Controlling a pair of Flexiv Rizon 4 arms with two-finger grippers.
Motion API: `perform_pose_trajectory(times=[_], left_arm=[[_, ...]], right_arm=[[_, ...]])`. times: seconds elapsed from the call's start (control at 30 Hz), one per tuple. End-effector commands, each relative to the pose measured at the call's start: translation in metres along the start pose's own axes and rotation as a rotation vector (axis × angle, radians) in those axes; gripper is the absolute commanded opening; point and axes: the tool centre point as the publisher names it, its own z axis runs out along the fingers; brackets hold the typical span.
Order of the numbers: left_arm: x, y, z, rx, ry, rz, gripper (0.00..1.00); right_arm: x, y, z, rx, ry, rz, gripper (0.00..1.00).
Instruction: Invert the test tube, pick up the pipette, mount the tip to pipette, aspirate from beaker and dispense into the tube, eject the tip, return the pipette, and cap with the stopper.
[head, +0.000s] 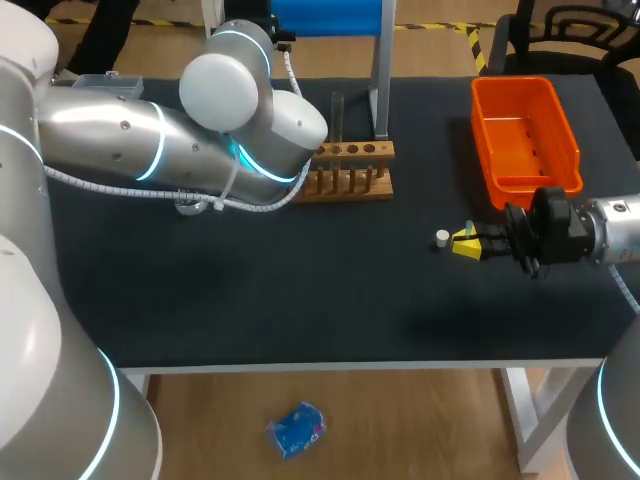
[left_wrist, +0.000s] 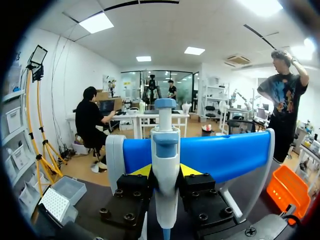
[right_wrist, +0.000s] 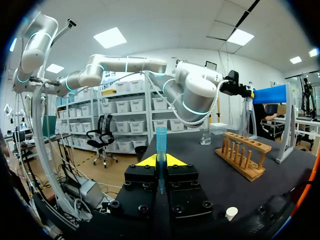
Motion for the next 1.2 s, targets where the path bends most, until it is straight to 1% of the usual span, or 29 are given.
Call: perform_pose_trajectory(times=[0.03,0.37,0.63,0.73,0.8,0.87,0.93,0.97,1.03,1.07,1.13,1.17,1.2], left_arm=[[0.001,-0.008,-0.004,-0.002,-0.005,0.006,0.0],[0.001,-0.028,-0.013,0.03,-0.013,0.019,0.0],[0.002,-0.037,-0.019,0.043,-0.011,0.026,0.0],[0.003,-0.039,-0.027,0.051,-0.002,0.031,0.0],[0.004,-0.04,-0.035,0.047,0.04,0.035,0.0],[0.006,-0.04,-0.046,0.041,0.098,0.047,0.0],[0.007,-0.041,-0.058,0.029,0.147,0.053,0.0],[0.008,-0.041,-0.065,0.026,0.187,0.051,0.0],[0.01,-0.043,-0.082,0.024,0.223,0.071,0.0],[0.011,-0.044,-0.092,0.023,0.27,0.075,0.0],[0.013,-0.045,-0.109,0.026,0.335,0.074,0.0],[0.015,-0.046,-0.121,0.03,0.387,0.076,0.0],[0.016,-0.046,-0.129,0.029,0.412,0.078,0.0]], right_arm=[[0.001,0.001,0.0,0.002,-0.001,-0.001,0.0],[0.001,0.001,0.0,0.002,-0.001,-0.001,0.0],[0.001,0.001,0.0,0.002,-0.001,-0.001,0.0],[0.001,0.001,0.0,0.002,-0.001,-0.001,0.0],[0.001,0.001,0.0,0.002,-0.001,-0.001,0.0],[0.001,0.001,0.0,0.002,-0.001,-0.001,0.0],[0.001,0.001,0.0,0.002,-0.001,-0.001,0.0],[0.001,0.001,0.0,0.002,-0.001,-0.001,0.0],[0.001,0.001,0.0,0.002,-0.001,-0.001,0.0],[0.001,0.001,0.0,0.002,-0.001,-0.001,0.0],[0.001,0.001,0.0,0.002,-0.001,-0.001,0.0],[0.001,0.001,0.0,0.002,-0.001,-0.001,0.0],[0.001,0.001,0.0,0.002,-0.001,-0.001,0.0]])
